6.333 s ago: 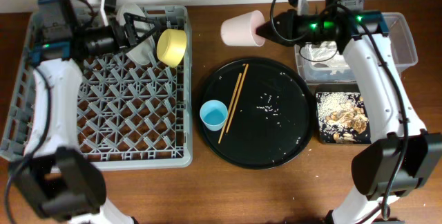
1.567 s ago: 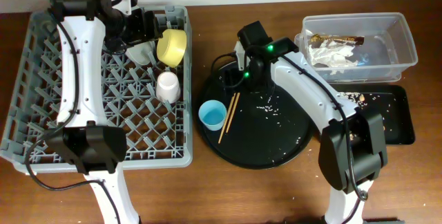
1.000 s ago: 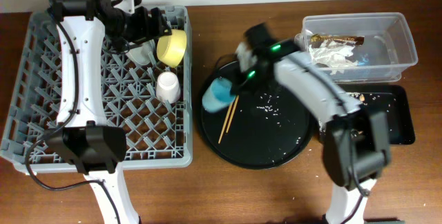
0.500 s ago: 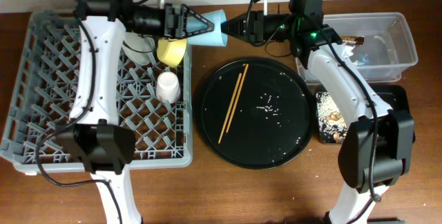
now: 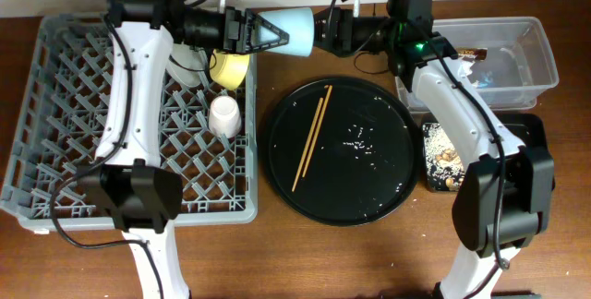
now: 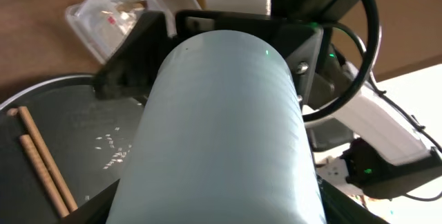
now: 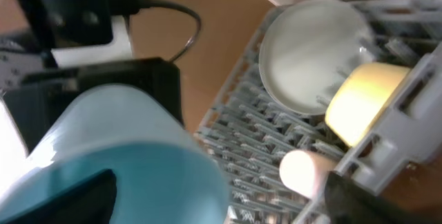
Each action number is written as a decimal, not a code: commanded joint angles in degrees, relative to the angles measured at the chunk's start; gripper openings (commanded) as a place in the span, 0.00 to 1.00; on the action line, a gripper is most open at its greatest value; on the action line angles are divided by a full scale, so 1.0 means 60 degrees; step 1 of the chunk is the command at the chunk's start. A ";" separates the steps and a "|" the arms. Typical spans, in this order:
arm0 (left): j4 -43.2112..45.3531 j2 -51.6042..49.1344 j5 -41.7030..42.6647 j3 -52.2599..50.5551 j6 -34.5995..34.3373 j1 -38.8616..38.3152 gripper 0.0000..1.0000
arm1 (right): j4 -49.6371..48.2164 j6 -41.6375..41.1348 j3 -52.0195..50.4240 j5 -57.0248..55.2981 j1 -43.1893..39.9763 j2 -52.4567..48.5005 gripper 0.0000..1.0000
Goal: Sort waste into correct bins and load items into the dishwasher rack
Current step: 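Hand the blue cup to the left gripper and lower it into the rack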
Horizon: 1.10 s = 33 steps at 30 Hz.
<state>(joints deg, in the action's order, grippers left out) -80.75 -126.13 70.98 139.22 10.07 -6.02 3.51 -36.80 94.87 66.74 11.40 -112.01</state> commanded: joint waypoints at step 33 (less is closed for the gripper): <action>-0.2667 0.0550 -1.1588 -0.1421 -0.2758 -0.0590 0.58 | 0.5963 0.2601 0.0109 -0.4244 0.0073 0.0266 0.98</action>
<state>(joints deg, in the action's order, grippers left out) -96.66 -126.10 1.65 130.91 -5.69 -5.43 38.85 -22.04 95.13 42.24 11.46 -111.87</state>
